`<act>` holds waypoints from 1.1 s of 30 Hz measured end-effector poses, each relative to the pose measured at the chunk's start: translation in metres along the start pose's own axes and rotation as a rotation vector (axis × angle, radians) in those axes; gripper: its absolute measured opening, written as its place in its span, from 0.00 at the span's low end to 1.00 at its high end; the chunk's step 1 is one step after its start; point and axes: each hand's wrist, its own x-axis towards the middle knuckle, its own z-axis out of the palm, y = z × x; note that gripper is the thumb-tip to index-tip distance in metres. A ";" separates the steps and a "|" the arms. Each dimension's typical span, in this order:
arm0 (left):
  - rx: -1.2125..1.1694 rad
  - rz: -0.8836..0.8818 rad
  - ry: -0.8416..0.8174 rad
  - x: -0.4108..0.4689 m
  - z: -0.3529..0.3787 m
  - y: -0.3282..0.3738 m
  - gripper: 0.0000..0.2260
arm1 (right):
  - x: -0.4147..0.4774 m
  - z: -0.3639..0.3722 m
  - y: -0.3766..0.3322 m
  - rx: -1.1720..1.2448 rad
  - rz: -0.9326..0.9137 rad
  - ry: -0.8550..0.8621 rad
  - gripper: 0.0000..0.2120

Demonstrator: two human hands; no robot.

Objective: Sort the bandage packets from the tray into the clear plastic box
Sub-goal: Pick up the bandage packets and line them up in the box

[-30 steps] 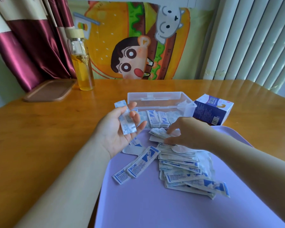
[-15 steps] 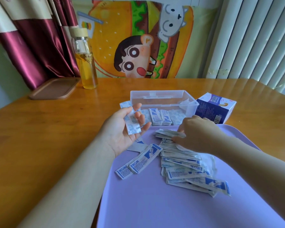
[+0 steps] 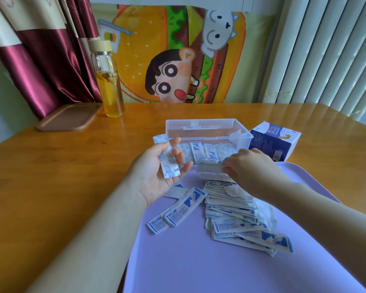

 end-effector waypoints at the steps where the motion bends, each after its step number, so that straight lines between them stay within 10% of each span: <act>1: 0.004 -0.003 0.003 0.000 0.000 0.000 0.11 | -0.001 -0.003 0.000 0.034 0.032 0.040 0.12; 9: 0.106 -0.066 0.046 -0.004 0.010 -0.011 0.03 | -0.006 -0.039 -0.030 0.910 0.331 0.112 0.08; 15: 0.280 -0.018 -0.014 -0.011 0.018 -0.028 0.07 | -0.006 -0.026 -0.048 0.488 -0.027 0.459 0.05; 21: 0.316 0.018 -0.005 -0.008 0.013 -0.024 0.13 | -0.016 -0.023 -0.046 0.660 -0.069 0.309 0.16; 33: 0.441 0.090 0.034 -0.001 0.006 -0.028 0.13 | -0.005 -0.021 -0.045 1.557 0.413 0.039 0.05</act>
